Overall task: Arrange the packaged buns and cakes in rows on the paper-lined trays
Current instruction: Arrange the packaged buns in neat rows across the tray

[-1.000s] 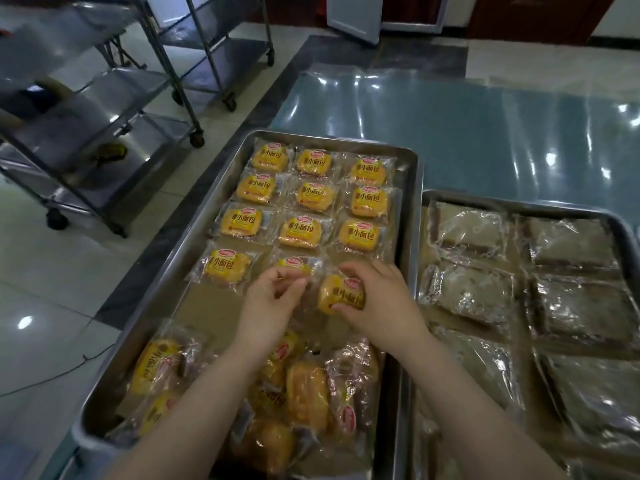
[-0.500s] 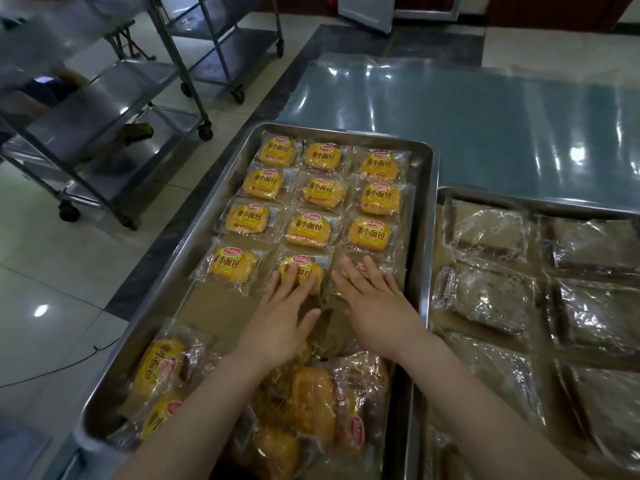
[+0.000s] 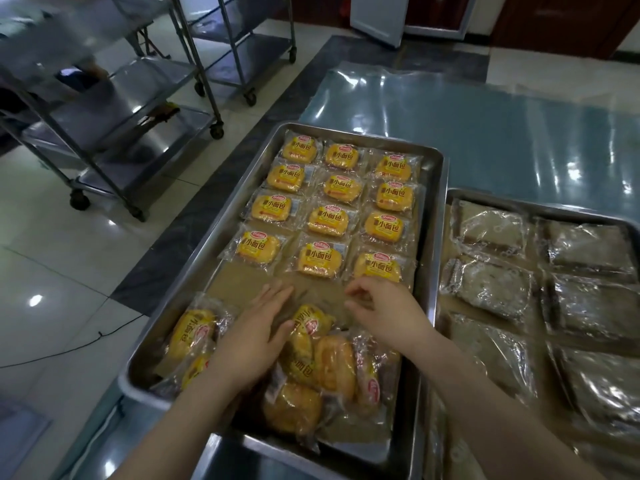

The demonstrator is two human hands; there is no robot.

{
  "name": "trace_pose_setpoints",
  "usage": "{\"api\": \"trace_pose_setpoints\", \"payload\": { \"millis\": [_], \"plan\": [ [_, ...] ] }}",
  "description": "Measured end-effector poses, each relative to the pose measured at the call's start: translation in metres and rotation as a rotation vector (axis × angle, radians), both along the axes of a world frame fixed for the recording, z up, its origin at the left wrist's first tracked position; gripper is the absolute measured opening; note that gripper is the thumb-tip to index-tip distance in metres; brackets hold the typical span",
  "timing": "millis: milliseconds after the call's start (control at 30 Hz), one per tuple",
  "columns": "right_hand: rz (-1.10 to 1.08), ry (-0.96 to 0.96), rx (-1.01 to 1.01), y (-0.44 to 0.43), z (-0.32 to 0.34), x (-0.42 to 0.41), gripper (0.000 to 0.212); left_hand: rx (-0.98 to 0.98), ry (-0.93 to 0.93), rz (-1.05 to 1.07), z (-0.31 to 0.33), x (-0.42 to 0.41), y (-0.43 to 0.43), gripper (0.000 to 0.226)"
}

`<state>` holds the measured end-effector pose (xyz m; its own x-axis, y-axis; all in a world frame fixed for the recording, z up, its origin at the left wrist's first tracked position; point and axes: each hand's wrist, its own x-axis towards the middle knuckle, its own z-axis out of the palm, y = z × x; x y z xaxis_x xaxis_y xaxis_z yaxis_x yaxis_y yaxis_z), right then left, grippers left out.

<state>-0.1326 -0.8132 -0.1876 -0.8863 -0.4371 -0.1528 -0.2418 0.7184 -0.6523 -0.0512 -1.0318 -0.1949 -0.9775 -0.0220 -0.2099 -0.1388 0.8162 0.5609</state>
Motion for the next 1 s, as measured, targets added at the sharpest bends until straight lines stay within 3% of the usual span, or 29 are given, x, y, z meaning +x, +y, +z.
{"api": "trace_pose_setpoints", "payload": {
  "millis": [133,333,833,1000],
  "plan": [
    [-0.023,-0.068,0.080,-0.020,0.008,0.004,0.029,-0.162,0.087,0.025,0.008,0.025,-0.031,0.060],
    [0.059,-0.124,0.547,-0.065,0.015,0.000,0.054,-0.166,-0.030,0.178,0.002,0.053,-0.081,0.064],
    [-0.093,-0.228,0.538,-0.057,0.015,0.025,0.016,-0.003,-0.221,-0.080,-0.013,0.022,-0.106,0.093],
    [-0.115,-0.298,0.531,-0.057,0.015,0.037,0.014,-0.147,-0.237,-0.191,-0.005,-0.004,-0.111,0.064]
  ]
}}
